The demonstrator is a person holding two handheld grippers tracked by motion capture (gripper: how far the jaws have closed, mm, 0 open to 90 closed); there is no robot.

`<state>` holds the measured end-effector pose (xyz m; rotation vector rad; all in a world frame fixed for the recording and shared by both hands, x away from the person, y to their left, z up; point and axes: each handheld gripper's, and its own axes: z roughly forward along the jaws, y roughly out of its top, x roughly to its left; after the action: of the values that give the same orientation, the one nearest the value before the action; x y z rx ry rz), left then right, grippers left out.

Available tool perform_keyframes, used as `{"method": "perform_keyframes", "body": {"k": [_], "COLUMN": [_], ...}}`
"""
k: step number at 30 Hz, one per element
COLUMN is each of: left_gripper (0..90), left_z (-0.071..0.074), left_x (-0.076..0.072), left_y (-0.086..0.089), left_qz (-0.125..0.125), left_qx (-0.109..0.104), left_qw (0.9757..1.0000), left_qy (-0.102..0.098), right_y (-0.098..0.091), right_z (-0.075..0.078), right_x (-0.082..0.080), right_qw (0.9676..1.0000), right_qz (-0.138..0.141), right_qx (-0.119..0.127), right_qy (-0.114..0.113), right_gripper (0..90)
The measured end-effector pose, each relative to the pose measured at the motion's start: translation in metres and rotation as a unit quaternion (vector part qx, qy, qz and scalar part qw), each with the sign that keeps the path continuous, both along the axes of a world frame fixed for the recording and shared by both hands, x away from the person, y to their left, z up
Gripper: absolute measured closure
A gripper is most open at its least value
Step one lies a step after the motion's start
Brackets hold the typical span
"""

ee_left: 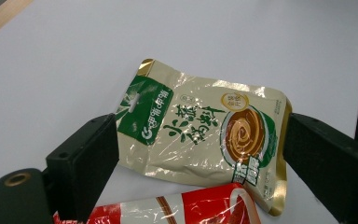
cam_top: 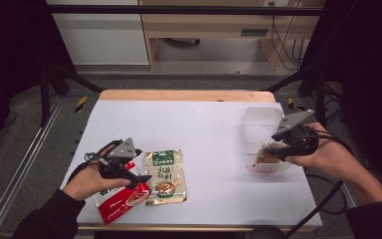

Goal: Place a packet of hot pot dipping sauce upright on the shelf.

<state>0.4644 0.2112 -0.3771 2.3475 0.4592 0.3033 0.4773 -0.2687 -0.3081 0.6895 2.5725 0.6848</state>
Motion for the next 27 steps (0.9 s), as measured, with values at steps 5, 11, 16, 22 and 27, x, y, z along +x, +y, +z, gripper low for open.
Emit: {"method": "perform_keyframes", "body": {"k": [5,11,16,22,27], "left_gripper": [10.5,10.8,10.9,11.4,16.3], "left_z": [0.000,0.001,0.003,0.013,0.014], "left_x": [0.001,0.004,0.012,0.025,0.039], "left_y": [0.000,0.001,0.003,0.006,0.008], "left_qz": [0.002,0.006,0.022,0.038,0.054], "left_qx": [0.005,0.005,0.010,0.016,0.020], "left_qw": [1.0000,1.0000,0.9997,0.9989,0.9979], "left_qy": [-0.002,-0.006,-0.010,-0.022,-0.030], "right_y": [0.018,0.053,0.085,0.114,0.132], "right_z": [0.012,0.028,0.030,0.023,0.006], "right_x": [-0.007,-0.024,-0.037,-0.046,-0.050], "right_qw": [0.9982,0.9938,0.9896,0.9853,0.9825], "right_qz": [-0.003,0.022,0.037,0.038,0.053], "right_qx": [0.018,0.048,0.067,0.084,0.098], "right_qy": [-0.057,-0.098,-0.122,-0.144,-0.149], "right_gripper": [22.3,19.0,20.1,31.7,39.2]}}
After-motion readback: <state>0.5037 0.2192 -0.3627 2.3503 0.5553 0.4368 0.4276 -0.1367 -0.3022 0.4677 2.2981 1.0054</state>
